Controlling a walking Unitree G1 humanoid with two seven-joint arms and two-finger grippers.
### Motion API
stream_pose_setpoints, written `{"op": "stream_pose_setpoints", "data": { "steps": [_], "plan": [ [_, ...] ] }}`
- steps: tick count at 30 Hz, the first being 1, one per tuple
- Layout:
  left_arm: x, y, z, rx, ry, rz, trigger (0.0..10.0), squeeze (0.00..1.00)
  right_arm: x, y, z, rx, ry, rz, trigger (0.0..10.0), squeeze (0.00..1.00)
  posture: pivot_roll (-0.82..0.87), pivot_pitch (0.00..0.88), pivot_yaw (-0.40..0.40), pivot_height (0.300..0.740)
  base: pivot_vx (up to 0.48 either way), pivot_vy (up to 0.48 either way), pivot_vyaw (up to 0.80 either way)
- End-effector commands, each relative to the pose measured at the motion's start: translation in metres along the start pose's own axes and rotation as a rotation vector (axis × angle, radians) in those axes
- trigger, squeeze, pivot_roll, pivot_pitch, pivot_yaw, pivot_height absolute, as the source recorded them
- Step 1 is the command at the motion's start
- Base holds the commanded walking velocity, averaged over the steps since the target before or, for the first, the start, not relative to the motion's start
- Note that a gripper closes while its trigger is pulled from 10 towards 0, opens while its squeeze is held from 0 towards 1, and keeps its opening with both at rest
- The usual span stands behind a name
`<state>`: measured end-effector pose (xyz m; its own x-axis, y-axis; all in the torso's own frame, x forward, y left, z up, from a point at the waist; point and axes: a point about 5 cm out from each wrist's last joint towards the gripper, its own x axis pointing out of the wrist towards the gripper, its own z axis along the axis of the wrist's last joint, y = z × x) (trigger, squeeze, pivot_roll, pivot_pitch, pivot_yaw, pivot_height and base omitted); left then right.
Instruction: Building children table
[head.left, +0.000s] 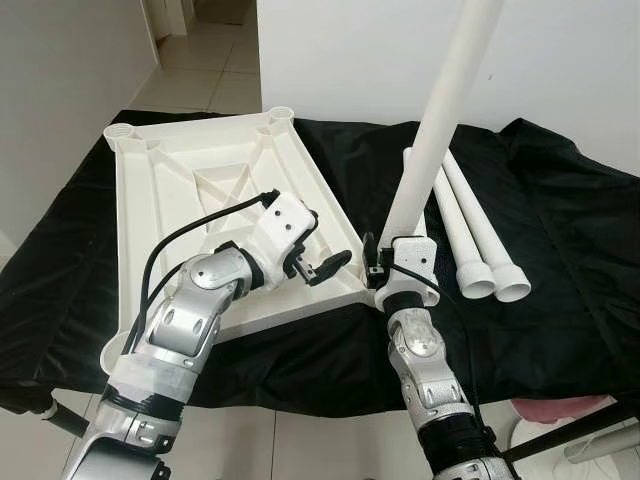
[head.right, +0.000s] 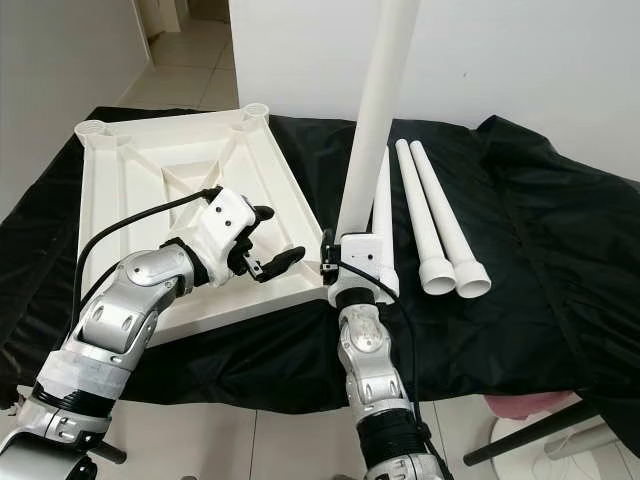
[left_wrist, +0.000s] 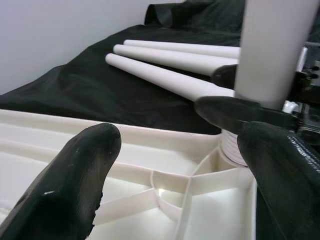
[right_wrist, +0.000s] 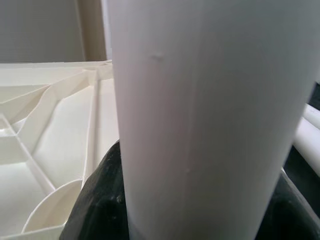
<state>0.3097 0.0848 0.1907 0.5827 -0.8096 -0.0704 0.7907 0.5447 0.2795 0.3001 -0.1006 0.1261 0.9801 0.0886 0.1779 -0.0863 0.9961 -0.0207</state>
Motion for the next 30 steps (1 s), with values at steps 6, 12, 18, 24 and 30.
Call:
{"op": "stream_pose_setpoints", "data": {
  "steps": [6, 12, 18, 24, 30],
  "plan": [
    [-0.003, 0.010, 0.019, -0.147, -0.133, -0.014, 10.0, 1.00, -0.003, -0.015, 0.004, -0.003, 0.062, 0.008, 10.0, 0.00, -0.05, 0.000, -0.046, 0.740, 0.000, 0.000, 0.00],
    [0.005, 0.000, 0.039, -0.130, -0.197, -0.126, 10.0, 0.56, 0.002, -0.025, 0.024, 0.001, 0.044, 0.064, 10.0, 0.00, -0.04, 0.000, -0.061, 0.740, 0.000, 0.000, 0.00],
    [0.010, -0.013, 0.069, -0.200, -0.342, -0.317, 10.0, 0.00, 0.008, -0.024, 0.038, -0.025, 0.045, 0.198, 10.0, 0.00, -0.06, 0.002, -0.048, 0.740, 0.000, 0.000, 0.00],
    [0.015, -0.017, 0.094, -0.220, -0.422, -0.454, 10.0, 0.00, 0.014, -0.023, 0.045, -0.085, 0.064, 0.288, 10.0, 0.00, -0.05, 0.000, -0.049, 0.740, 0.000, 0.000, 0.00],
    [0.025, -0.017, 0.109, -0.169, -0.436, -0.478, 10.0, 0.00, 0.019, -0.019, 0.054, -0.117, 0.061, 0.384, 10.0, 0.00, -0.04, 0.000, -0.034, 0.740, 0.000, 0.000, 0.00]
  ]
}}
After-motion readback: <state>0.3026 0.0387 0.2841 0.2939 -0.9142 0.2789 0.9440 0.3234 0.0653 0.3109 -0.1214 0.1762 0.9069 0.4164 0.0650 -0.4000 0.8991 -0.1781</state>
